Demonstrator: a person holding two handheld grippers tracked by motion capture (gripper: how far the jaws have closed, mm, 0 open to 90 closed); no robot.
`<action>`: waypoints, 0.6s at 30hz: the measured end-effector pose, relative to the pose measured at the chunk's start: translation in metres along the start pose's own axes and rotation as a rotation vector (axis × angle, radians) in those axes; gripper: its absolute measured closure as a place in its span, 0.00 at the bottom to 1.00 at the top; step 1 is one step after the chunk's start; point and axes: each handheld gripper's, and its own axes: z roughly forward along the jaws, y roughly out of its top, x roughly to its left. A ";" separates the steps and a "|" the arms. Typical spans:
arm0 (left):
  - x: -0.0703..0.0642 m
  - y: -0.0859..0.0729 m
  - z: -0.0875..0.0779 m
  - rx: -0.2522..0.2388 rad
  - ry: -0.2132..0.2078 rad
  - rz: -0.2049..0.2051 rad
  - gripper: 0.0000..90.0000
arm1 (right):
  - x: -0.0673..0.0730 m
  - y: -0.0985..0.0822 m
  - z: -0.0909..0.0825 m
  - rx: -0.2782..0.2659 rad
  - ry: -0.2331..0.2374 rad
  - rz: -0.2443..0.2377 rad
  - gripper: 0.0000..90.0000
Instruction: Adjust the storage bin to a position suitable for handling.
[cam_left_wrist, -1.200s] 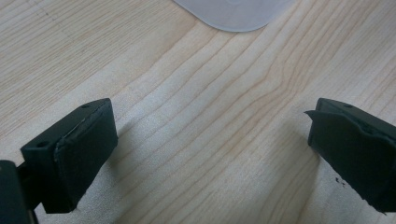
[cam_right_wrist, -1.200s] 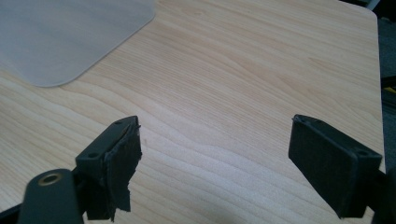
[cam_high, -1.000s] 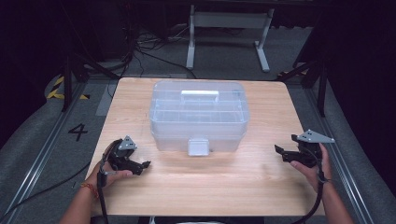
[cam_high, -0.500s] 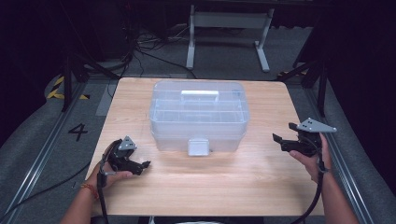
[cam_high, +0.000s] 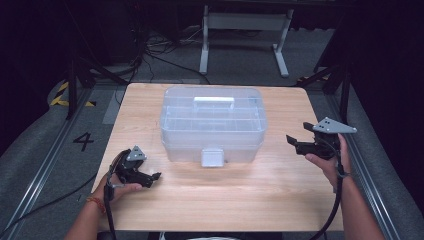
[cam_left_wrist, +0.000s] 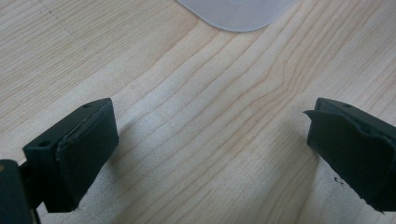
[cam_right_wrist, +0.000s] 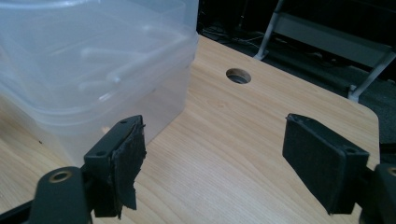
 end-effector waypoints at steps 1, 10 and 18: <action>0.000 0.000 0.000 0.000 0.000 0.000 0.03 | 0.000 0.002 0.000 -0.005 0.002 0.000 0.25; 0.000 0.000 0.000 0.000 0.000 0.000 0.03 | 0.003 0.023 0.001 -0.030 0.007 -0.015 0.26; 0.000 0.000 0.000 0.001 0.000 -0.001 0.03 | 0.006 0.042 0.003 -0.052 0.010 -0.038 0.26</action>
